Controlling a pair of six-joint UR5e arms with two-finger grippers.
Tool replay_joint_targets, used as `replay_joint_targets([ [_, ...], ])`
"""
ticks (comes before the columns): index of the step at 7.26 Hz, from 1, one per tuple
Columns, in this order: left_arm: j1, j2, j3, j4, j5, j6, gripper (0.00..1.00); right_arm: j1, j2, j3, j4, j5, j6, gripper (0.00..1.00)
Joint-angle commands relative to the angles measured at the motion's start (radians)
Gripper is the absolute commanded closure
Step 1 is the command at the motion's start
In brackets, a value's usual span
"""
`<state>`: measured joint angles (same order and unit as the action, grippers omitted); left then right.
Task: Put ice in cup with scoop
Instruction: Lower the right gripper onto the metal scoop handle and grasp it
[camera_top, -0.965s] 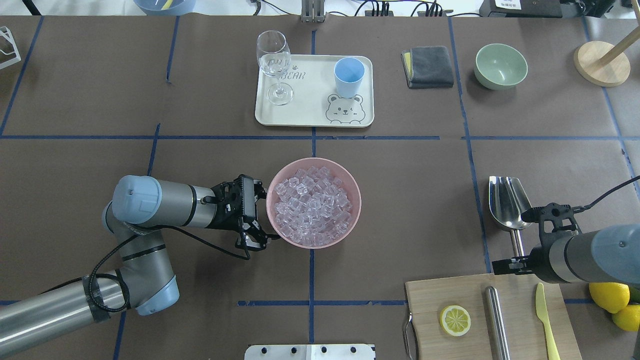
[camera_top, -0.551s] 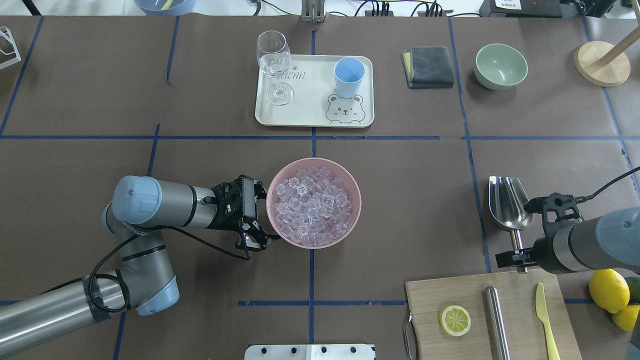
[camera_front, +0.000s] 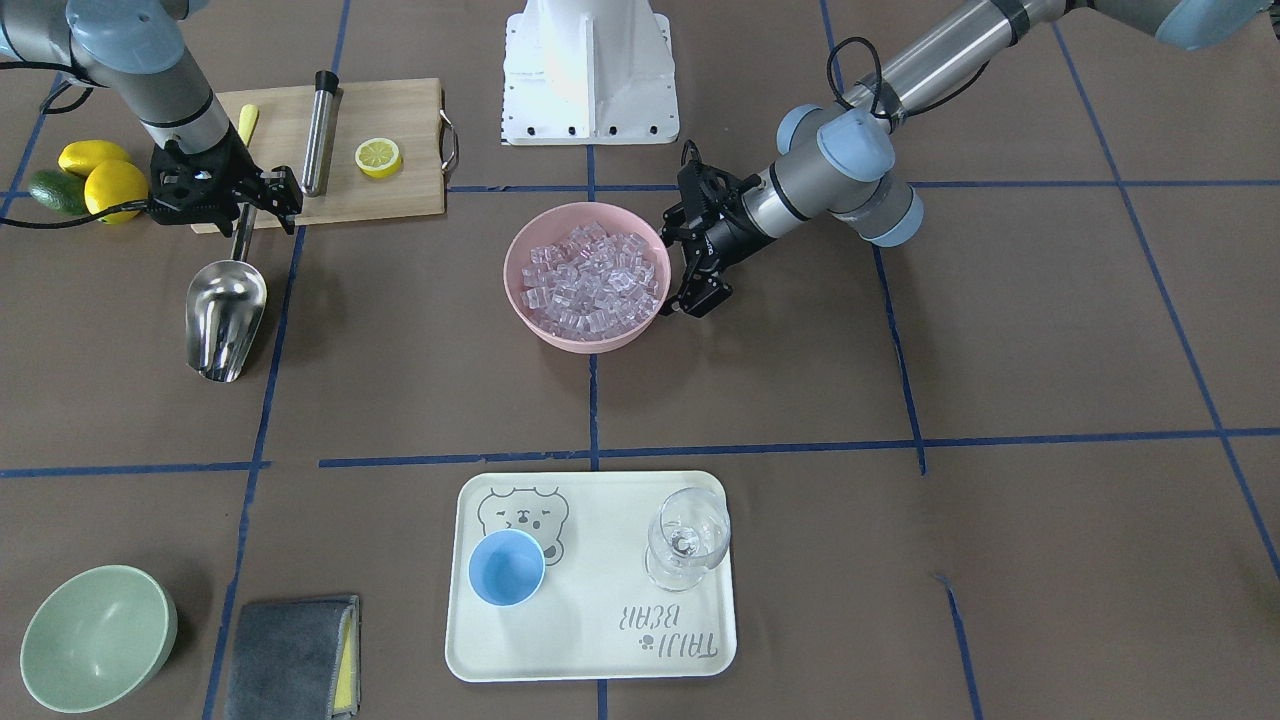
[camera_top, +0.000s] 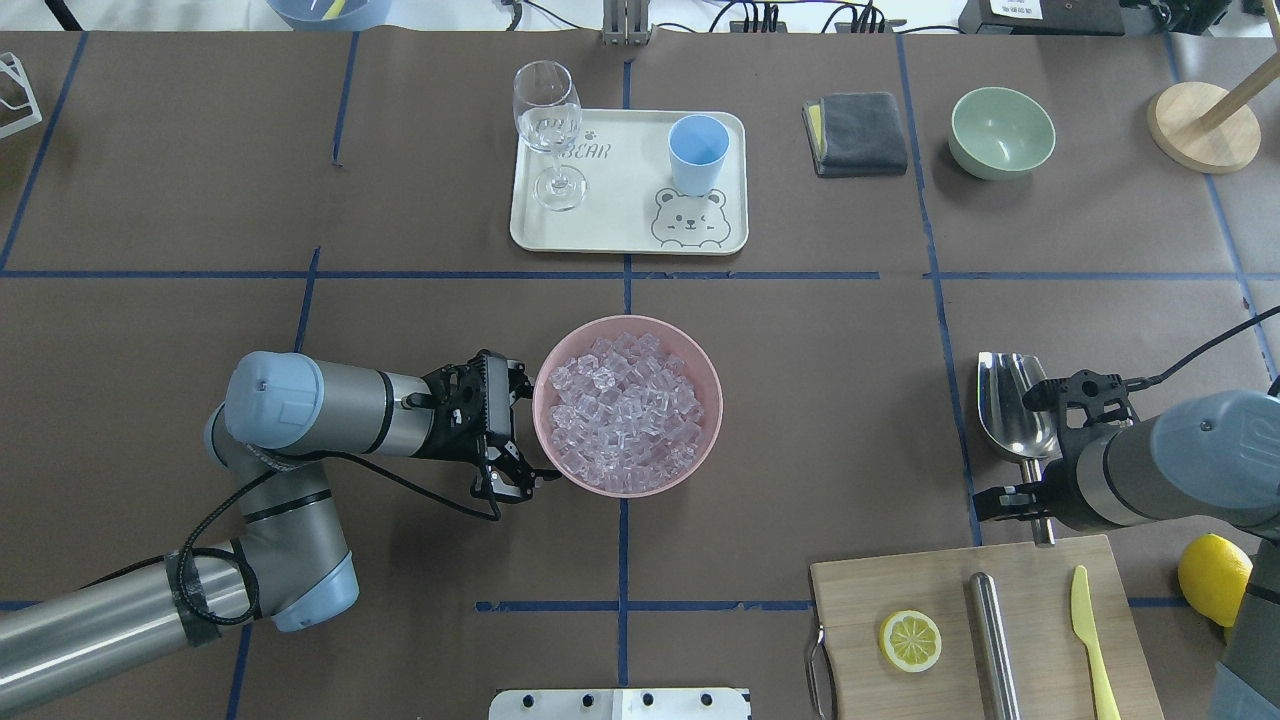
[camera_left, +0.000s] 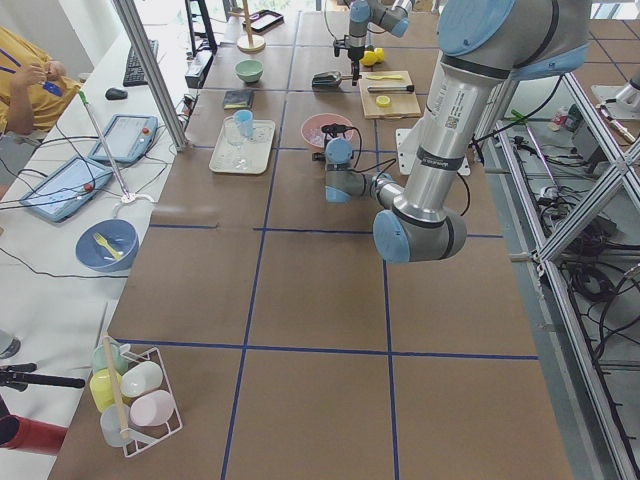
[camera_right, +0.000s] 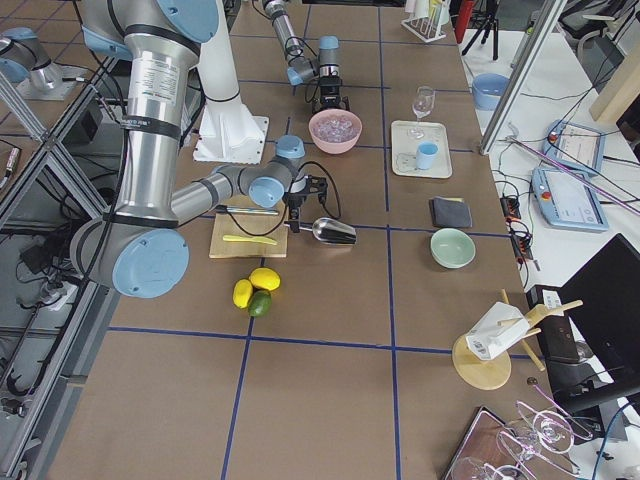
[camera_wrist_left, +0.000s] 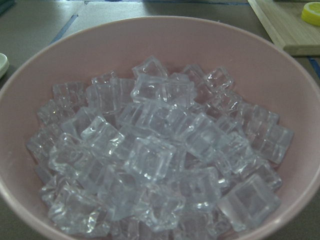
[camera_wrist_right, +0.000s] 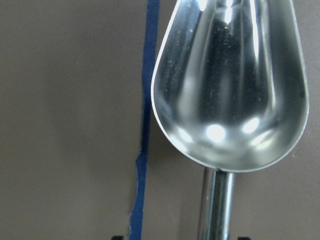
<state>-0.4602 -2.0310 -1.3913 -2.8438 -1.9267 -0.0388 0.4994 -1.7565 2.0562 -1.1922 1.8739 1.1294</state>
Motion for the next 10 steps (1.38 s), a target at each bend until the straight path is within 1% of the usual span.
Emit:
replay_joint_targets([
  [1,0.0,0.0,0.0,0.0,0.0,-0.001,0.0,0.007,-0.011,-0.001,-0.001,-0.001,-0.007,0.22],
  [3,0.0,0.0,0.0,0.0,0.0,-0.001,0.0,0.007,-0.023,0.001,-0.001,-0.002,-0.007,0.24],
  [4,0.0,0.0,0.0,0.0,0.0,-0.001,0.0,0.005,-0.023,0.001,-0.006,-0.002,-0.005,0.3],
  [5,0.0,0.0,0.0,0.0,0.0,-0.001,0.0,0.004,-0.021,0.001,-0.009,-0.002,-0.005,0.68],
  [6,0.0,0.0,0.0,0.0,0.0,-0.001,0.0,0.002,-0.02,0.001,-0.009,-0.001,-0.005,1.0],
  [9,0.0,0.0,0.0,-0.002,0.0,-0.001,0.0,0.01,-0.018,0.009,-0.012,0.007,-0.008,1.0],
  [10,0.0,0.0,0.0,-0.002,0.0,-0.001,0.0,0.013,-0.017,0.013,-0.01,-0.012,-0.008,1.0],
])
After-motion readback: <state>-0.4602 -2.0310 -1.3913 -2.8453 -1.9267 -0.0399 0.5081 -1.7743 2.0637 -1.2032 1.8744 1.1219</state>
